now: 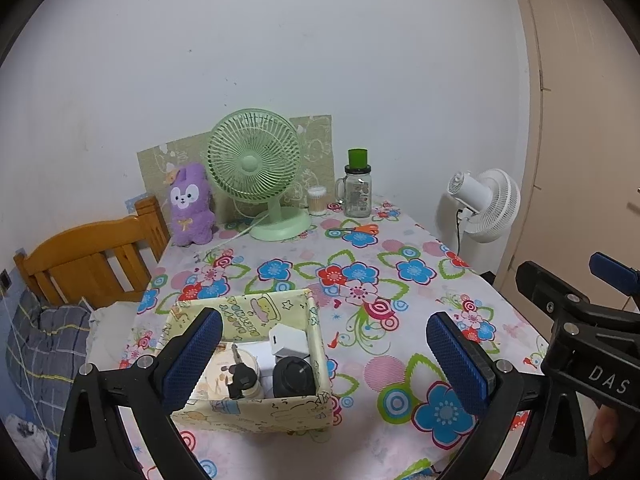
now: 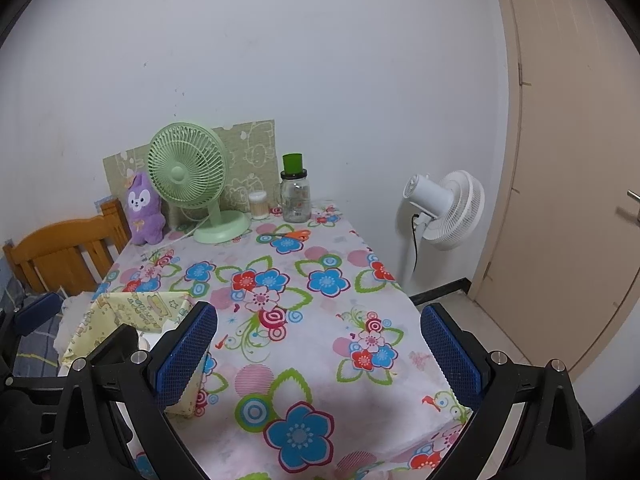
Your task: Organize rigid objects
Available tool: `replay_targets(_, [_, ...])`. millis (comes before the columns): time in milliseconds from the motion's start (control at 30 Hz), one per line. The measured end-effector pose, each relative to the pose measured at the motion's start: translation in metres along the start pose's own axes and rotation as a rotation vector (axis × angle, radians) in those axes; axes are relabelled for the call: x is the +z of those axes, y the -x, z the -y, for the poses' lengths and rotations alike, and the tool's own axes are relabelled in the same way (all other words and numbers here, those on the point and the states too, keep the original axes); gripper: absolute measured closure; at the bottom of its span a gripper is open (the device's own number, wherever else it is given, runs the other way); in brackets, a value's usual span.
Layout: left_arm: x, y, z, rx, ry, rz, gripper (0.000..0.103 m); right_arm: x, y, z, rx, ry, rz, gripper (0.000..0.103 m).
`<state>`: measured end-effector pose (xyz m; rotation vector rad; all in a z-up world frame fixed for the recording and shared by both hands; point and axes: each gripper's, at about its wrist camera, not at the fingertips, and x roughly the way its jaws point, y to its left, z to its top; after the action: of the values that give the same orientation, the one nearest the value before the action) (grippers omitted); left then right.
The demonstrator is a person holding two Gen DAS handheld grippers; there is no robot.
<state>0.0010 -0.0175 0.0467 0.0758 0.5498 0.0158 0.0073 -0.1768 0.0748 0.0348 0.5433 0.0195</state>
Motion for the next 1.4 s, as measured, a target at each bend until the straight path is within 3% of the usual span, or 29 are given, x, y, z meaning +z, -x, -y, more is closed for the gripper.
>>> replay_targets(1400, [-0.0067, 0.0062, -0.0021, -0.009, 0.008, -0.001, 0.000, -0.0015, 0.0058, -0.0073, 0.004, 0.024, 0.021, 0.000])
